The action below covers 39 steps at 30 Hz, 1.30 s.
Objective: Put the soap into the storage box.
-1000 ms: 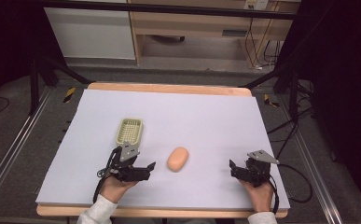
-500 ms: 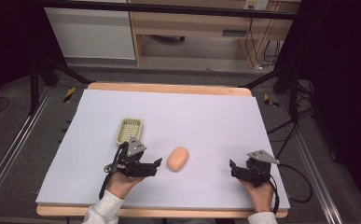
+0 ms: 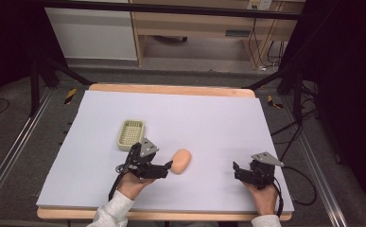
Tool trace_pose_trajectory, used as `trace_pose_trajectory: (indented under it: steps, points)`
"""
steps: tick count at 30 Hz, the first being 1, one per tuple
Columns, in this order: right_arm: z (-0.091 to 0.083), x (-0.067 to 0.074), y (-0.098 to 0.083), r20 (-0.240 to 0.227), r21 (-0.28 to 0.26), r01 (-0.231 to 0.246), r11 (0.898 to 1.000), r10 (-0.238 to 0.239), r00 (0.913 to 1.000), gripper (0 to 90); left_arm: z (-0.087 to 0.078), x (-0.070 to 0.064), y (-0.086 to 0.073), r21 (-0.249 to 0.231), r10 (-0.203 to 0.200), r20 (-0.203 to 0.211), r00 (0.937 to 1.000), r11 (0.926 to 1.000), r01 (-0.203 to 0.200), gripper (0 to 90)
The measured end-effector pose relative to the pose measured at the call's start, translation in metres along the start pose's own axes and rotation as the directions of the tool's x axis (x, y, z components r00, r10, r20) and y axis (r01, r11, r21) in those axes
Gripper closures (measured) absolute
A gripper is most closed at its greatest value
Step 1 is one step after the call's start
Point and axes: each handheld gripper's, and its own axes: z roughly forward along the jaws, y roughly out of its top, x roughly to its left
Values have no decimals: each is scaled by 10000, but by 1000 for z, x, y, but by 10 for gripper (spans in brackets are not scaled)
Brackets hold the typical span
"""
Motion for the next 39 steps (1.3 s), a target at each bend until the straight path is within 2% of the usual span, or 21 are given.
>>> trace_pose_trajectory:
  steps: [3, 19, 39]
  points:
    - [0, 0, 0, -24, 23, -28, 10000, 28, 10000, 110, 3, -2, 1, -10, -35, 43, 10000, 10000, 35, 180]
    - [1, -1, 0, -20, 84, -63, 9999, 63, 10000, 108, 20, -15, 14, 305, 338, 169, 9993, 9989, -343, 176]
    - [1, 0, 0, -40, 72, -73, 9999, 73, 10000, 108, 45, -20, 20, 451, 62, 314, 9995, 9990, -76, 168]
